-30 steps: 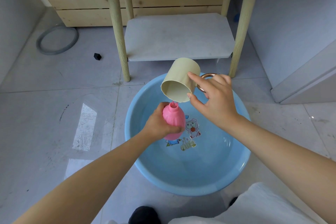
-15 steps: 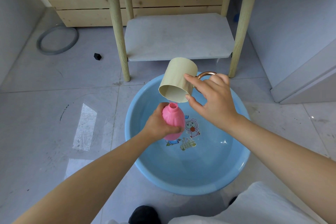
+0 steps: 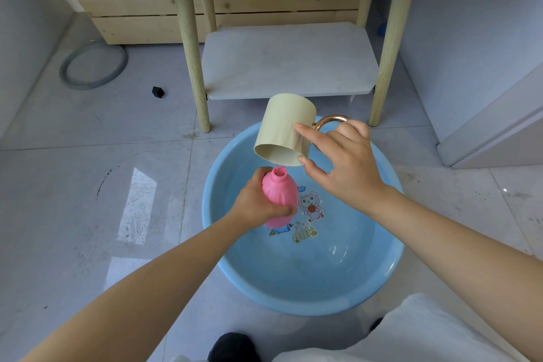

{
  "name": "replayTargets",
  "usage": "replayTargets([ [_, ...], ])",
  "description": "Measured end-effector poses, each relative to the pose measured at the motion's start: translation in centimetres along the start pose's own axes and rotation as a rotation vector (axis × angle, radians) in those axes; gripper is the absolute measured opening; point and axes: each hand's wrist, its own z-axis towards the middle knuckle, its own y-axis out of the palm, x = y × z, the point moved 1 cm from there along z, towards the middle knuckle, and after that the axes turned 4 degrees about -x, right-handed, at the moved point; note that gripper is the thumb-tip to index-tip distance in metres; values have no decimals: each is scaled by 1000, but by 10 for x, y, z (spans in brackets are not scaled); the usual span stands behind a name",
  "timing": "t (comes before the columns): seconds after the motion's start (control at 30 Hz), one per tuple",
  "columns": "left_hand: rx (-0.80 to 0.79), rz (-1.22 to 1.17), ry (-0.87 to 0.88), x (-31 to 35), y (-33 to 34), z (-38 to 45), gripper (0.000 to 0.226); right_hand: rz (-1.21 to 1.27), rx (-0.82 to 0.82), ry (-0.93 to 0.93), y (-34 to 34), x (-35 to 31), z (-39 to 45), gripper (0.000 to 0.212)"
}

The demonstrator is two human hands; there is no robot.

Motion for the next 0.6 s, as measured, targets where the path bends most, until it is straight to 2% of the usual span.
replayTargets([
  [0.3,6,3,7,-1,0,1,78,9,-13,-28,1,0,-1,44],
  [0.6,10,-3,1,-2,-2,1,77,61,-70,253,9,15,-6,43],
])
